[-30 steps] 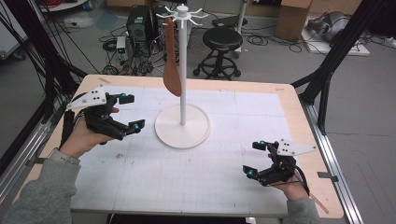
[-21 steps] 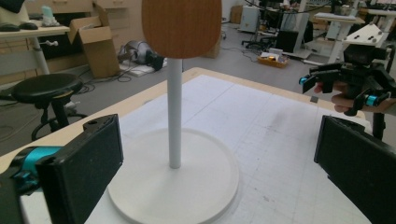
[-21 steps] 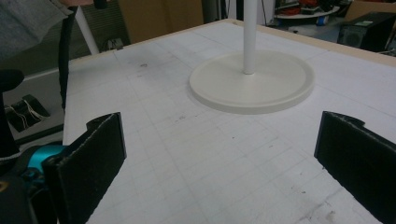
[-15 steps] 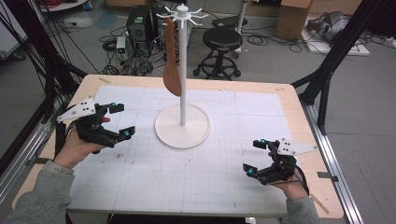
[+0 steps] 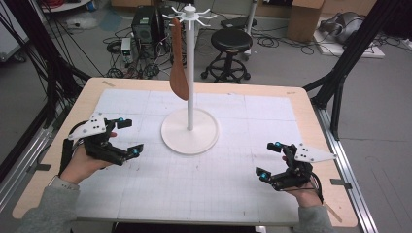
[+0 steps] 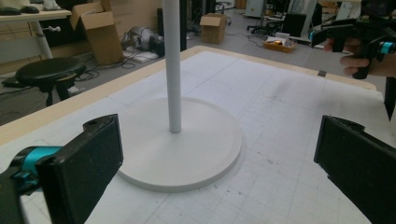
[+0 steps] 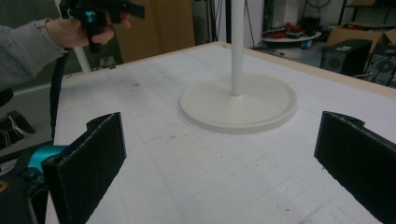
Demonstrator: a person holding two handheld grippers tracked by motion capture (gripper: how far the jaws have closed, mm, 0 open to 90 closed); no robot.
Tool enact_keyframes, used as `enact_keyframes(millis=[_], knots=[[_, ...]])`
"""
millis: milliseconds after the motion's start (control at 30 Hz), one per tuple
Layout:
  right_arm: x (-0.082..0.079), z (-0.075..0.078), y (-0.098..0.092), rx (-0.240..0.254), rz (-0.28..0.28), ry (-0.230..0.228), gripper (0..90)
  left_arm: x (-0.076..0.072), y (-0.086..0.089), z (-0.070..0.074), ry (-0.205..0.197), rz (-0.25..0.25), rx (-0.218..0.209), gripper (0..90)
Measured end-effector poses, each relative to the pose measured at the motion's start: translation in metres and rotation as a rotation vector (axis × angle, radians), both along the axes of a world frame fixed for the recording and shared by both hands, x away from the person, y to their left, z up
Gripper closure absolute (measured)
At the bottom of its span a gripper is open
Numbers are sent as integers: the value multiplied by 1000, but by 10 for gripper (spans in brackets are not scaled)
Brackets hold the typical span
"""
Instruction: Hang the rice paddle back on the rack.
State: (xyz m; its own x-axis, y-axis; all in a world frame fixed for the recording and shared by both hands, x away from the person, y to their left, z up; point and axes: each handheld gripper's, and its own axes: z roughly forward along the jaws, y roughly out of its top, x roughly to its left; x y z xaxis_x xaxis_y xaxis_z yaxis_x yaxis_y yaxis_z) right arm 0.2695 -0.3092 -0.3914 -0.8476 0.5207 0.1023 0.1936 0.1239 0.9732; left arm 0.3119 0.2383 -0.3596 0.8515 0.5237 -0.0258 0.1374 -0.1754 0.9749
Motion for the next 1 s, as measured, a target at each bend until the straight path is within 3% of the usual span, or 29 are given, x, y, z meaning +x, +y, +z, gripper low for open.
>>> enact_keyframes(millis=[267,400,733,1000], knots=[[-2,4,-5,35,-16,-24,10,-7,5,4,-33,5,-14,17],[-3,4,-7,46,-19,-28,10,-10,9,-1,-46,16,-30,17],[-2,6,-10,60,-37,-46,10,-13,35,-16,-41,105,-55,17],[-4,9,-23,104,-114,-77,10,-20,49,-21,-66,172,-67,17]])
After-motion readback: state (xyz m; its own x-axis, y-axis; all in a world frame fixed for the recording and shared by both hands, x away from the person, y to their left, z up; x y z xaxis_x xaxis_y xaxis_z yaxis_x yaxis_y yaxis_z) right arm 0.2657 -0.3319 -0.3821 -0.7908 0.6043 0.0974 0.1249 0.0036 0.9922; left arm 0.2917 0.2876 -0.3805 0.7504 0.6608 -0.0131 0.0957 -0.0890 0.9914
